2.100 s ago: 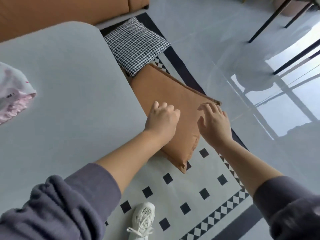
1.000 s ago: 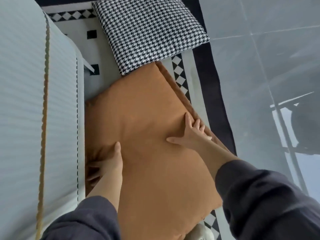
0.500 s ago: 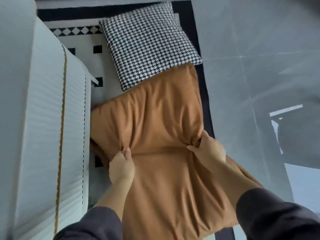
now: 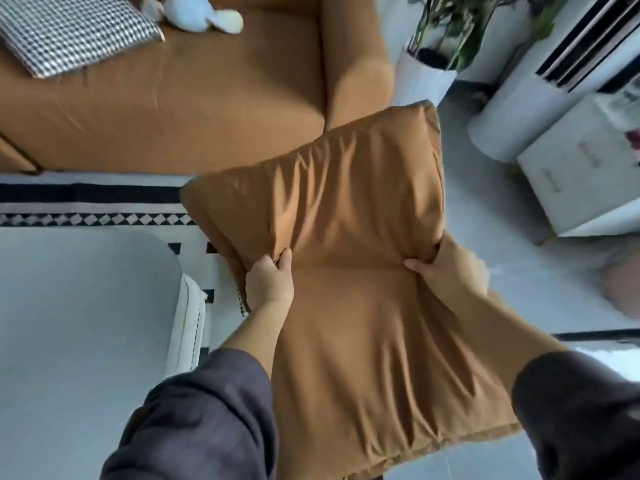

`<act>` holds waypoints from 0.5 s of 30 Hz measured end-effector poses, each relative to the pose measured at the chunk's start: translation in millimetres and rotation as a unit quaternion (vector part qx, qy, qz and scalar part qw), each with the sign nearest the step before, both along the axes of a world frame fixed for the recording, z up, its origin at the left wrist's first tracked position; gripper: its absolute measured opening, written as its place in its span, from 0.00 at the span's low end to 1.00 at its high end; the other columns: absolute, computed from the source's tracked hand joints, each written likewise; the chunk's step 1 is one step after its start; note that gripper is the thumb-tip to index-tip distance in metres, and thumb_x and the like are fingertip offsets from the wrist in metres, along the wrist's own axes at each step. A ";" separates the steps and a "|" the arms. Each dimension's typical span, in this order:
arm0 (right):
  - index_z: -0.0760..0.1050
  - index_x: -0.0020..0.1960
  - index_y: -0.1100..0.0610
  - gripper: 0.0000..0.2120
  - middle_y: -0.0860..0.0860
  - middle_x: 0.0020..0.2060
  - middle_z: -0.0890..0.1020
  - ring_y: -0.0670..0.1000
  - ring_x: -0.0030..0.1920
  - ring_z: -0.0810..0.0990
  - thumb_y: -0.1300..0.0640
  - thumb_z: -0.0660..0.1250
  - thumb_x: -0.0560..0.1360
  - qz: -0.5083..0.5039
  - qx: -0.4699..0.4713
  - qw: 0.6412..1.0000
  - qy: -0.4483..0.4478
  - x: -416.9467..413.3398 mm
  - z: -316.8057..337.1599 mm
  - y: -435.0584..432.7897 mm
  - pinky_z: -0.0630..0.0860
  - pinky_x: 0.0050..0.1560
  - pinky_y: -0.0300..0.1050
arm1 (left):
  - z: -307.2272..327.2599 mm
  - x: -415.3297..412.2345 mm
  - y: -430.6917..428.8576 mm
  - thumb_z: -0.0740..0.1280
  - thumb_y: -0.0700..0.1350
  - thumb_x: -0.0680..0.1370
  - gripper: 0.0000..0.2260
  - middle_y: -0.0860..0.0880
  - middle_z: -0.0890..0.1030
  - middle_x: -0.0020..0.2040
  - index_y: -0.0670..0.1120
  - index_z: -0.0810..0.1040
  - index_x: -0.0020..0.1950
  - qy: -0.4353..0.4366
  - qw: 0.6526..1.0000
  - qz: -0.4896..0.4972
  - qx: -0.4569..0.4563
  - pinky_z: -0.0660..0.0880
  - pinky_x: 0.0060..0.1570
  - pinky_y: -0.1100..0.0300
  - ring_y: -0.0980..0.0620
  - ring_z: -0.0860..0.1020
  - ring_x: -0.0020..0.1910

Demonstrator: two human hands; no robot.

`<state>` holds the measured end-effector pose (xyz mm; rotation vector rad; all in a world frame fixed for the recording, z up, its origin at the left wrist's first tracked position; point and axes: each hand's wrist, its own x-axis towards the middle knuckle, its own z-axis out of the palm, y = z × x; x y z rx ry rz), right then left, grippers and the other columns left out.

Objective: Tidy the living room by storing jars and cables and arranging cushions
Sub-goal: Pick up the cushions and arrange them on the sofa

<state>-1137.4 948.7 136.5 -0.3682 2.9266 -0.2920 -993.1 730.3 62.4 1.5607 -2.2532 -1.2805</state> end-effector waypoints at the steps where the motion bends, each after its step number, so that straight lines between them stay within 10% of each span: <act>1: 0.69 0.58 0.53 0.26 0.55 0.49 0.82 0.61 0.51 0.79 0.39 0.72 0.68 0.002 -0.014 1.000 0.010 -14.9 19.2 -19.4 0.71 0.44 0.50 | 20.5 -16.4 -22.8 0.59 0.57 0.81 0.21 0.39 0.81 0.50 0.39 0.77 0.47 0.014 1.000 0.005 -0.008 0.73 0.46 0.51 0.38 0.78 0.51; 15: 0.69 0.53 0.56 0.21 0.50 0.44 0.77 0.56 0.48 0.76 0.42 0.70 0.72 0.037 -0.110 0.993 -0.027 -163.2 156.6 -257.7 0.71 0.43 0.49 | 207.3 -153.5 -277.5 0.57 0.54 0.82 0.16 0.44 0.74 0.43 0.42 0.71 0.46 0.020 0.995 0.024 -0.091 0.70 0.47 0.53 0.41 0.74 0.47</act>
